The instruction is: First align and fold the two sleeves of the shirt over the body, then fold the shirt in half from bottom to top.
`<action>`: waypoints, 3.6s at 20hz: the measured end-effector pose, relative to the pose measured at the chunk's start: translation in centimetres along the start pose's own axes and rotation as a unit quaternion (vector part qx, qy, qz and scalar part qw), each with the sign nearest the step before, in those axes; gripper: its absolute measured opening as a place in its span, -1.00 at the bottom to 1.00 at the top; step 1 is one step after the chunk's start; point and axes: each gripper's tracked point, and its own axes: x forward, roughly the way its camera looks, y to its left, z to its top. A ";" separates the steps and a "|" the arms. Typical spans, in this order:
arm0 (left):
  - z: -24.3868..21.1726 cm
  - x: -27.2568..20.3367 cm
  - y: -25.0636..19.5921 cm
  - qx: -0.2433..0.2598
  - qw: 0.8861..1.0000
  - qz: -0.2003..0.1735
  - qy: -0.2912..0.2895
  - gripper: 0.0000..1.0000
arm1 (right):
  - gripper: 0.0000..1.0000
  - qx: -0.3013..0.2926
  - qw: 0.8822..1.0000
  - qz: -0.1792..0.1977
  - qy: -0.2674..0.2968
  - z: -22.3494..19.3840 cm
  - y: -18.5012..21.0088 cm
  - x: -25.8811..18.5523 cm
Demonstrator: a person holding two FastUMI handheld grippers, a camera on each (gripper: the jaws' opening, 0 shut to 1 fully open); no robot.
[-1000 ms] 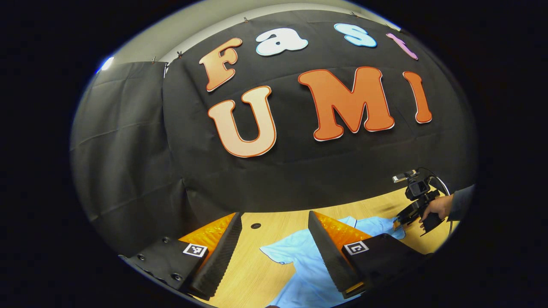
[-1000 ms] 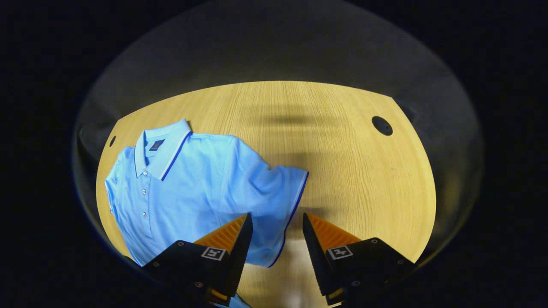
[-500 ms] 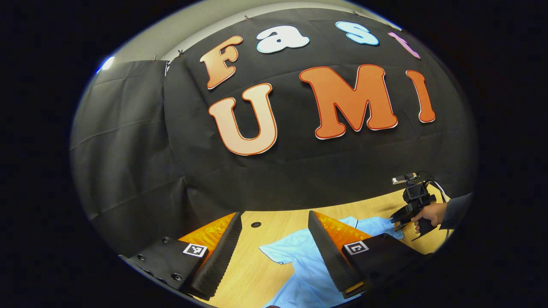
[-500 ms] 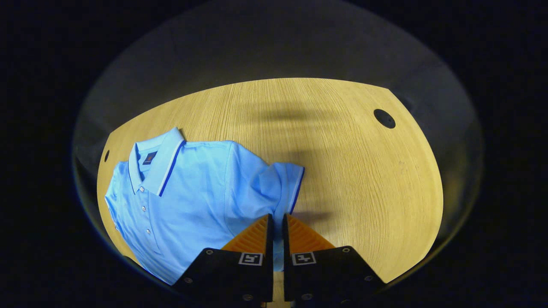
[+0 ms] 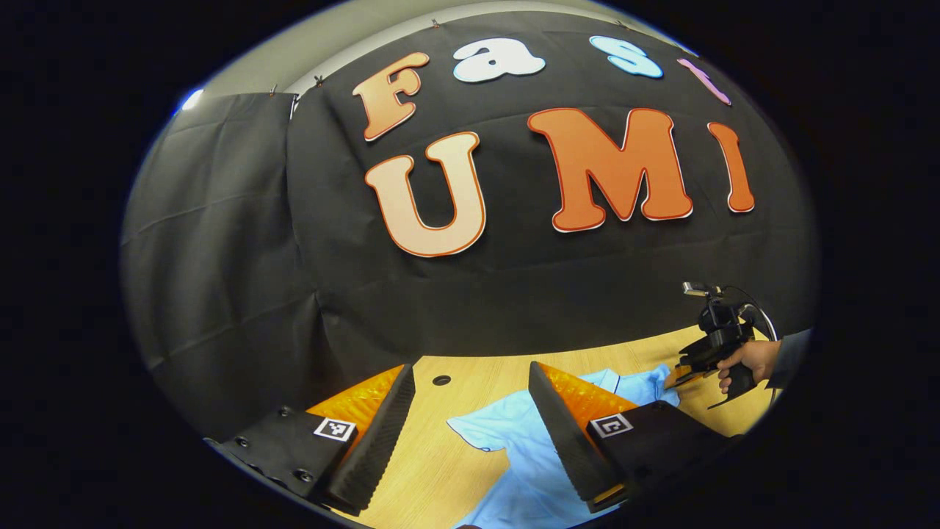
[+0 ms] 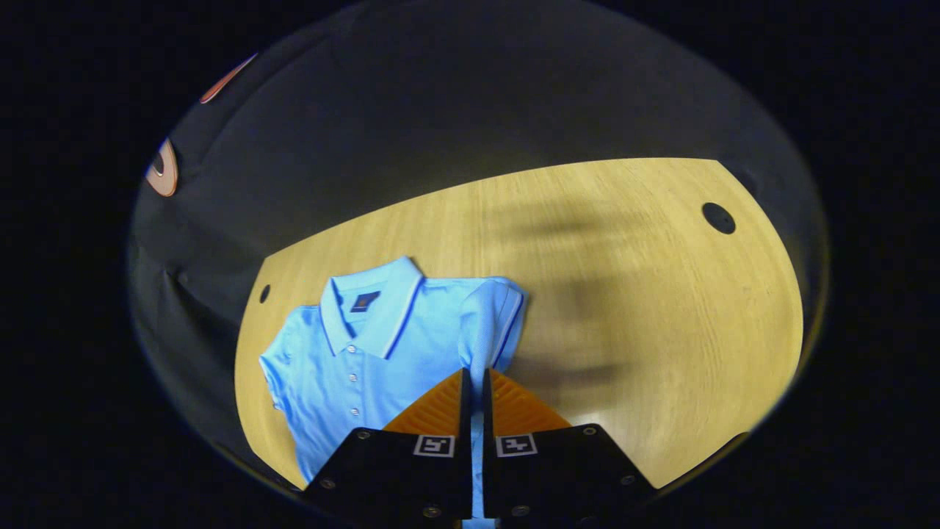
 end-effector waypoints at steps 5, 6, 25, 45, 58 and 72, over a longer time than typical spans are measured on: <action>-2.6 3.1 2.6 -0.024 0.999 -0.013 0.025 1.00 | -0.85 -0.029 1.000 0.003 0.002 -1.2 4.3 0.8; -3.5 4.0 3.1 -0.034 0.999 -0.021 0.033 1.00 | -0.82 -0.033 0.999 0.005 0.005 -1.6 5.1 0.7; -24.2 22.4 1.8 -0.121 0.911 -0.174 0.353 0.94 | 0.84 -0.090 0.982 -0.113 -0.119 -3.9 6.0 -10.2; -28.9 25.6 -4.7 -0.053 0.893 -0.149 0.422 -0.77 | 0.92 -0.014 0.967 -0.194 -0.163 -11.4 -4.3 -20.4; -22.3 23.1 -15.2 -0.026 0.895 -0.279 0.348 -0.78 | 0.92 0.013 0.964 -0.219 -0.151 -16.3 -6.3 -22.8; -20.9 13.1 -13.9 -0.014 0.879 -0.346 0.327 0.77 | 0.92 0.012 0.979 -0.179 -0.095 -25.2 -6.0 -23.3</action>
